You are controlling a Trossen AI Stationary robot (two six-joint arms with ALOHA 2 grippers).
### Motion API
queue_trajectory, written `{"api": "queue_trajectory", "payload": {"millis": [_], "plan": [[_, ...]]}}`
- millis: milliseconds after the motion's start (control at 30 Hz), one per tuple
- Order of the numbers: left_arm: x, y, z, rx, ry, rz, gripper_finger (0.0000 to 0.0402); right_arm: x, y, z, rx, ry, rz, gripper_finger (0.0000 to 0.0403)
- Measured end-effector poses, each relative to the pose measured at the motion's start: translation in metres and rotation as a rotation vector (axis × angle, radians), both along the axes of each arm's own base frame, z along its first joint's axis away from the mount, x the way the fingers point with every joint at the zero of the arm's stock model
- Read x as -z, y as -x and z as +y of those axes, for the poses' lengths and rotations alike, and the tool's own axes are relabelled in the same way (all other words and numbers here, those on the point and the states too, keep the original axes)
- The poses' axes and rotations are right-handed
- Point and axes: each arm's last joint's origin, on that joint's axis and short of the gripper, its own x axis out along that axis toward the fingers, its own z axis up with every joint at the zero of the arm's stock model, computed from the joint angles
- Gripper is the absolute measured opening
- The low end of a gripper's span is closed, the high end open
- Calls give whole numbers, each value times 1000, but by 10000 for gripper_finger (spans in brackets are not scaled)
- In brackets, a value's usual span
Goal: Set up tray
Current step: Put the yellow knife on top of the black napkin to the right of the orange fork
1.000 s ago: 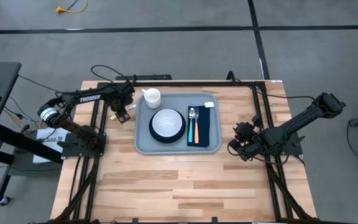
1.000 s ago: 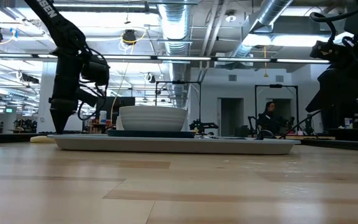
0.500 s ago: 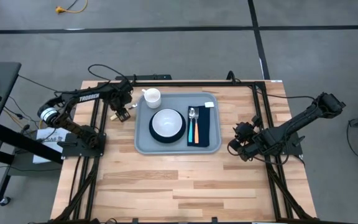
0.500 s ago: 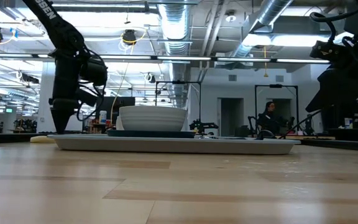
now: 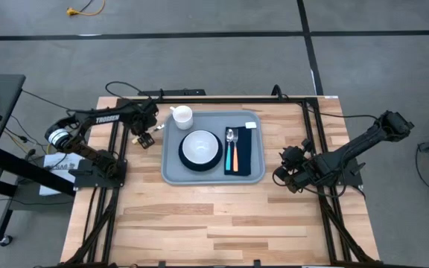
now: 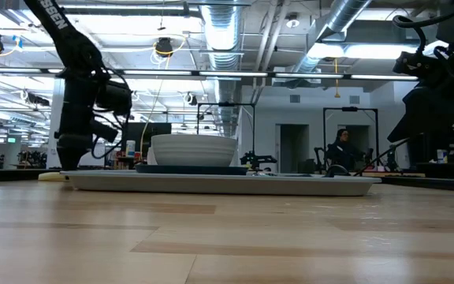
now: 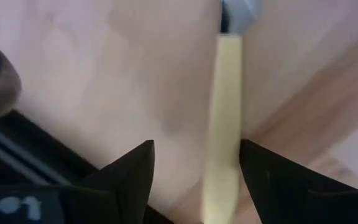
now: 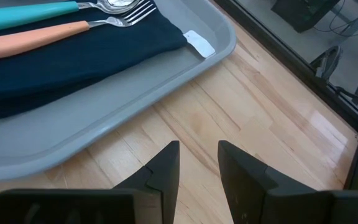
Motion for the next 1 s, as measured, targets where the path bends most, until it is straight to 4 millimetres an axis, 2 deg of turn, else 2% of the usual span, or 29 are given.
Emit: {"api": "queue_trajectory", "payload": {"millis": [1000], "plan": [[10,-5,-9,48,-68,21,222,0,-1,0,1,-4,-8,102]]}}
